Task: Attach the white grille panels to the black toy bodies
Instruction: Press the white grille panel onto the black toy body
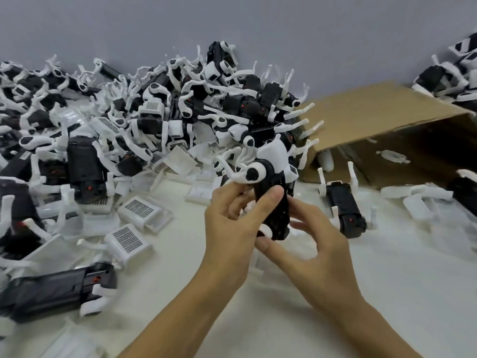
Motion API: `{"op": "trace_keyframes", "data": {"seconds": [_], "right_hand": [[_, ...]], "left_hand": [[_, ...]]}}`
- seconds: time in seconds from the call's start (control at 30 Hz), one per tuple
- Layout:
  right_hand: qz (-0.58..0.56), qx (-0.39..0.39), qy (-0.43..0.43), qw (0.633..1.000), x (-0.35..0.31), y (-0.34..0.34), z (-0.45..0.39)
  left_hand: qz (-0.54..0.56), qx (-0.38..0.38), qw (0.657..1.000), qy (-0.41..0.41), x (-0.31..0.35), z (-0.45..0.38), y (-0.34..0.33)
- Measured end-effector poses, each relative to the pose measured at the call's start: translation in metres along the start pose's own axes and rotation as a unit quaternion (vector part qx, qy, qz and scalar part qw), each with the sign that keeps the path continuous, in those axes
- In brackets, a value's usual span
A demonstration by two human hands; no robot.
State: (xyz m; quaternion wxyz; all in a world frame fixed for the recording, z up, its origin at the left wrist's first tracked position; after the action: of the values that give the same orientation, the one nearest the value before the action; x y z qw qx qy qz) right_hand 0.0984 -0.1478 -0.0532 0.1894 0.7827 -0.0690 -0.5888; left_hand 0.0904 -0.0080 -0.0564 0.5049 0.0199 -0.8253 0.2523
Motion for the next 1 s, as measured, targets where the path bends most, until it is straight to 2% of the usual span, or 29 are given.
{"op": "trace_keyframes", "data": {"seconds": [0.13, 0.27, 0.37, 0.5, 0.67, 0.73, 0.8, 0.87, 0.93, 1.0], "right_hand": [[-0.033, -0.011, -0.060, 0.998, 0.006, -0.001, -0.002], [-0.013, 0.012, -0.046, 0.999, 0.005, 0.009, -0.003], [-0.023, 0.013, -0.027, 0.999, 0.004, 0.015, -0.006], [-0.014, -0.026, -0.025, 0.999, 0.009, 0.008, -0.010], [-0.056, -0.027, 0.016, 0.998, 0.006, 0.012, -0.012], [-0.044, -0.068, 0.014, 0.997, 0.009, 0.007, -0.013], [-0.028, -0.087, 0.006, 0.996, 0.011, 0.004, -0.012], [-0.066, -0.065, 0.017, 0.996, 0.011, 0.011, -0.011], [-0.066, -0.036, 0.048, 0.996, 0.005, 0.019, -0.009], [-0.050, -0.009, 0.065, 0.997, -0.002, 0.023, -0.008]], "left_hand": [[0.017, -0.030, 0.999, -0.004, 0.001, 0.001, -0.007], [0.000, -0.055, 0.998, 0.016, -0.004, 0.007, -0.013], [-0.033, -0.110, 0.993, -0.020, 0.002, 0.011, -0.022], [-0.078, -0.113, 0.989, -0.054, 0.004, 0.013, -0.022], [-0.165, -0.154, 0.959, -0.170, 0.022, 0.011, -0.026], [-0.240, -0.166, 0.918, -0.270, 0.031, 0.010, -0.027], [-0.344, -0.187, 0.840, -0.375, 0.036, 0.012, -0.028], [-0.411, -0.204, 0.778, -0.429, 0.035, 0.011, -0.027], [-0.450, -0.207, 0.744, -0.447, 0.034, 0.009, -0.023], [-0.466, -0.218, 0.730, -0.449, 0.032, 0.007, -0.022]]}}
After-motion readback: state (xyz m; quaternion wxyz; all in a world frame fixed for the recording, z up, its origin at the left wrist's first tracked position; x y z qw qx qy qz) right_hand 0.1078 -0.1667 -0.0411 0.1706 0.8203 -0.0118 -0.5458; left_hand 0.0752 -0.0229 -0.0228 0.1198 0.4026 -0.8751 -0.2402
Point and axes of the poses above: each hand's wrist, its own z-axis away from the middle knuckle, its own y-axis out of the back of the hand, x = y × z, the point moved 6 cm from there along -z, towards the middle knuckle, and after that the axes turned 13 degrees about -y, right-handed, at the moved point
